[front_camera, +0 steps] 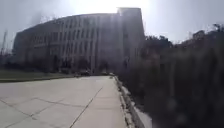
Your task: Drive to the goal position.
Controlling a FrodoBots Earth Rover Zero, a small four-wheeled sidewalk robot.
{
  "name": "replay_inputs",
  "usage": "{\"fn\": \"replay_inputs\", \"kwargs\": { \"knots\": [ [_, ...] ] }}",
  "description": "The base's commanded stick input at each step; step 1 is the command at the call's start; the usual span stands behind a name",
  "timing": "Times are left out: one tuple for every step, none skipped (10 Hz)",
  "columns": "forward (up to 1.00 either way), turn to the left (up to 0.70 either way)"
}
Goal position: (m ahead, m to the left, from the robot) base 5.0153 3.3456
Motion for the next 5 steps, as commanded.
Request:
{"fn": "replay_inputs", "kwargs": {
  "knots": [
    [1.00,0.29],
    [1.00,0.40],
    [1.00,0.24],
    [1.00,0.03],
    [1.00,0.00]
  ]
}}
